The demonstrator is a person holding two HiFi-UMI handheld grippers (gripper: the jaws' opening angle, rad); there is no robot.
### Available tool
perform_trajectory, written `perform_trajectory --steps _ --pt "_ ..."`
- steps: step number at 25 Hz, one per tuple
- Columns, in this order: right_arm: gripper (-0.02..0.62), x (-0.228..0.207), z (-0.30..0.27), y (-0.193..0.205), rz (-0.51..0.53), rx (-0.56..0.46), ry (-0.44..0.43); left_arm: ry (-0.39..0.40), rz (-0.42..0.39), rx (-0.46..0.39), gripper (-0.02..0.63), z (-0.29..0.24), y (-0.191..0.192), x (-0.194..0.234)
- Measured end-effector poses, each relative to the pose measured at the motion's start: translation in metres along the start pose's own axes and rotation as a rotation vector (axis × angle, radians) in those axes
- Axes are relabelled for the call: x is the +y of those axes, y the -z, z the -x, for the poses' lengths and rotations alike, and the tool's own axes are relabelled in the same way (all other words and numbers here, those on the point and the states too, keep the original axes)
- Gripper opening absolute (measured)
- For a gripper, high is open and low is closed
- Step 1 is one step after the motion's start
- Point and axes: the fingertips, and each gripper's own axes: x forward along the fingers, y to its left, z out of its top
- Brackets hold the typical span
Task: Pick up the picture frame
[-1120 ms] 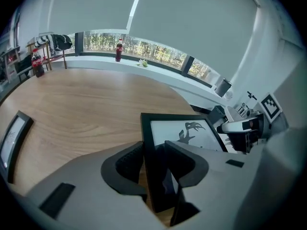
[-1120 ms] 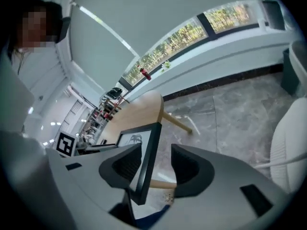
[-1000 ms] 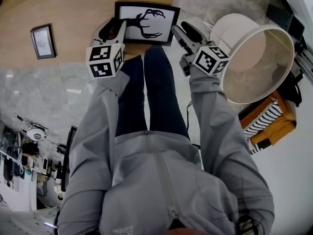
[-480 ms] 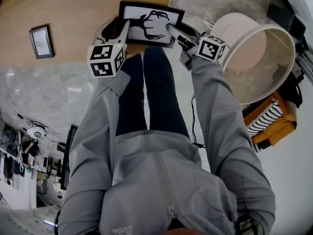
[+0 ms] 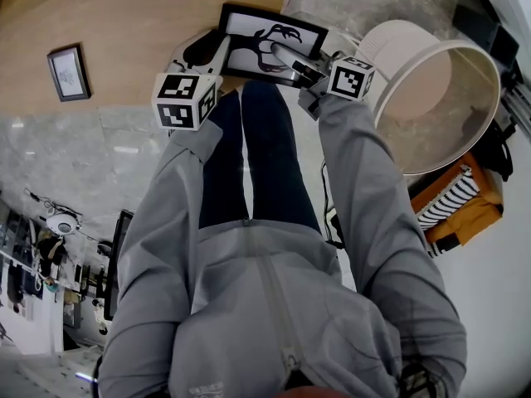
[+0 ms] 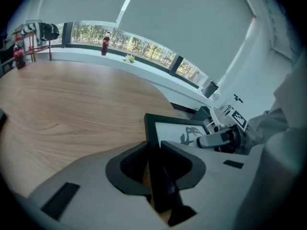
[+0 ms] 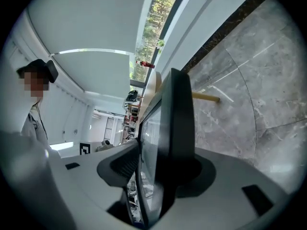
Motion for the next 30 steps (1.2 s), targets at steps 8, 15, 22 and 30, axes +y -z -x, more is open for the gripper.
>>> perform_trajectory --steps 8,15,22,30 --pt "0.148 0.004 0.023 0.002 0.005 -0.01 -0.038 0.007 -0.006 0.004 0.103 -0.008 -0.003 -0.022" --pt "0.048 0.039 0.029 -0.003 -0.005 -0.05 -0.065 0.032 -0.008 0.016 0.103 0.0 -0.008 -0.023" --pt "0.041 0.057 0.032 -0.009 0.004 -0.003 0.038 0.029 0.017 0.088 0.103 0.009 -0.011 -0.023" --pt "0.037 0.094 0.036 -0.015 0.033 0.049 0.163 0.016 0.155 0.097 0.1 0.062 -0.024 -0.031"
